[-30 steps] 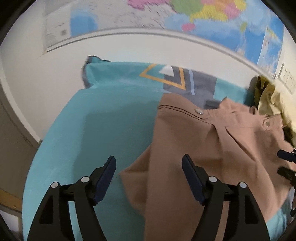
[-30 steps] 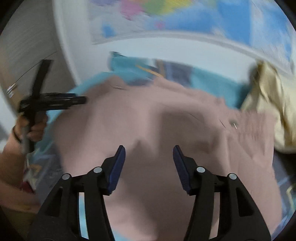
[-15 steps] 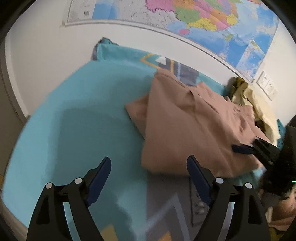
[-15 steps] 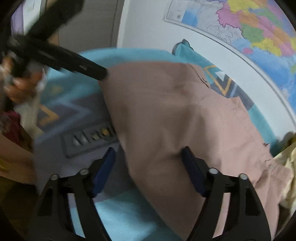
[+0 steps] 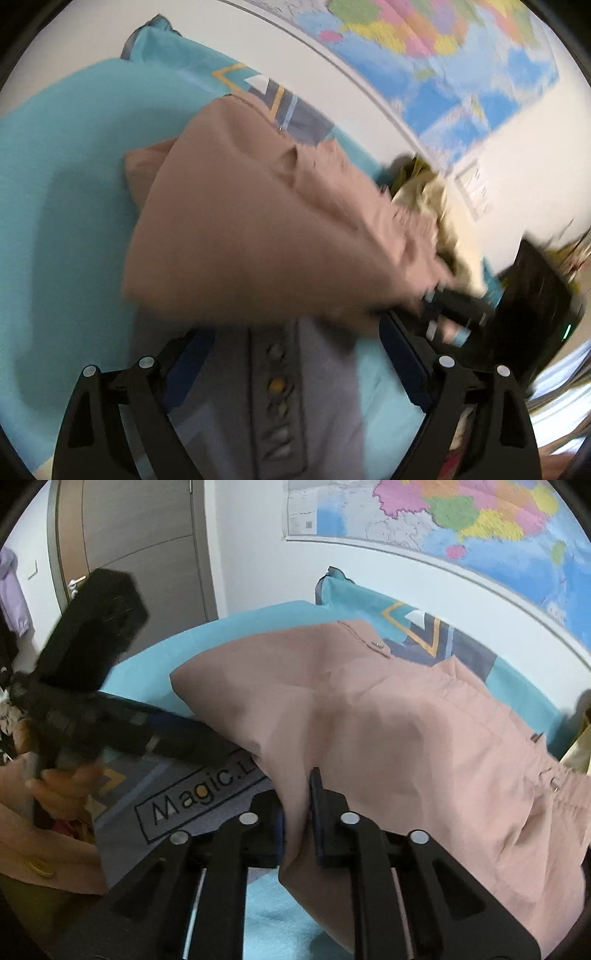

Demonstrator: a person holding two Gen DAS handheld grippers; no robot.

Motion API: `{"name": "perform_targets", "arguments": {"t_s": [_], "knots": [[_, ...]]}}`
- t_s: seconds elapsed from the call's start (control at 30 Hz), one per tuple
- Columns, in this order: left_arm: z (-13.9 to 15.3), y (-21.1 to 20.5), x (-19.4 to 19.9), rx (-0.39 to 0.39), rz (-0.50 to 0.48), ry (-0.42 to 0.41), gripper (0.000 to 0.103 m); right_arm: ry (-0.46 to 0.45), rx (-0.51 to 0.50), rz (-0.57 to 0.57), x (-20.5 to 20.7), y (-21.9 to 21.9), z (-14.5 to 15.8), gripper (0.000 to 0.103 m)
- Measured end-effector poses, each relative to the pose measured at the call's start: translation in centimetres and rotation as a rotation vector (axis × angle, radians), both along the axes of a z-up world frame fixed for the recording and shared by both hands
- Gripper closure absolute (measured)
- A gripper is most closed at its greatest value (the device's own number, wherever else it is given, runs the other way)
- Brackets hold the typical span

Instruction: Fold large clothes

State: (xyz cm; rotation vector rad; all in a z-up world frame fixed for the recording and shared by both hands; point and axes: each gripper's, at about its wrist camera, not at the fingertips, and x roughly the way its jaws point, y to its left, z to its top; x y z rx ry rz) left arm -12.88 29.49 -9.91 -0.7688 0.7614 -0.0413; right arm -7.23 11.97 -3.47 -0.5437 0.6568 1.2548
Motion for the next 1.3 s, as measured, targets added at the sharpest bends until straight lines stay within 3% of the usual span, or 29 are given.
{"name": "perform_targets", "arguments": {"t_s": [0.03, 0.13, 0.33, 0.47, 0.5, 0.53, 0.67, 0.73, 0.8, 0.87, 1.13, 1.2, 1.27, 1.3], "knots": [[-0.4, 0.5, 0.5, -0.063, 0.011, -0.015, 0.016, 0.013, 0.002, -0.006, 0.1, -0.2, 0.0, 0.084], [-0.3, 0.9, 1.2, -0.128, 0.033, -0.051, 0.013, 0.078, 0.034, -0.041, 0.2, -1.8, 0.3, 0.072], [0.0, -0.3, 3.4, -0.098, 0.018, -0.019, 0.014, 0.287, 0.2, -0.103, 1.5, -10.1, 2.6, 0.047], [0.1, -1.5, 5.5, -0.011, 0.0, 0.024, 0.021, 0.407, 0.313, -0.312, 4.4, -18.5, 3.3, 0.036], [0.1, -1.4, 6.0, 0.004, -0.001, 0.037, 0.029, 0.438, 0.354, -0.396, 5.4, -21.5, 3.2, 0.036], [0.1, -1.2, 6.1, 0.009, 0.006, 0.045, 0.036, 0.467, 0.386, -0.456, 6.1, -23.6, 3.0, 0.035], [-0.1, -0.5, 6.5, 0.01, 0.021, 0.065, 0.044, 0.555, 0.467, -0.689, 8.3, -30.6, 0.8, 0.029], [0.1, -0.8, 6.8, 0.04, 0.011, 0.071, 0.043, 0.597, 0.451, -0.757, 9.4, -31.2, -0.6, 0.028], [0.2, -0.9, 7.1, 0.049, 0.018, 0.079, 0.04, 0.641, 0.447, -0.746, 10.8, -30.8, -1.7, 0.028], [0.3, -1.0, 7.5, 0.065, 0.018, 0.083, 0.038, 0.625, 0.414, -0.724, 11.9, -29.2, -1.9, 0.028], [0.7, -2.3, 9.2, 0.128, -0.02, 0.073, 0.016, 0.639, 0.319, -0.503, 15.9, -21.9, -1.7, 0.028], [0.7, -2.6, 9.7, 0.159, -0.019, 0.077, 0.016, 0.648, 0.306, -0.488, 16.3, -20.8, -1.6, 0.028], [0.7, -2.5, 10.1, 0.182, 0.005, 0.087, 0.026, 0.655, 0.296, -0.442, 16.5, -19.7, -1.7, 0.03], [0.7, -2.4, 10.2, 0.192, 0.021, 0.101, 0.038, 0.656, 0.29, -0.424, 16.6, -19.2, -1.9, 0.037]]}}
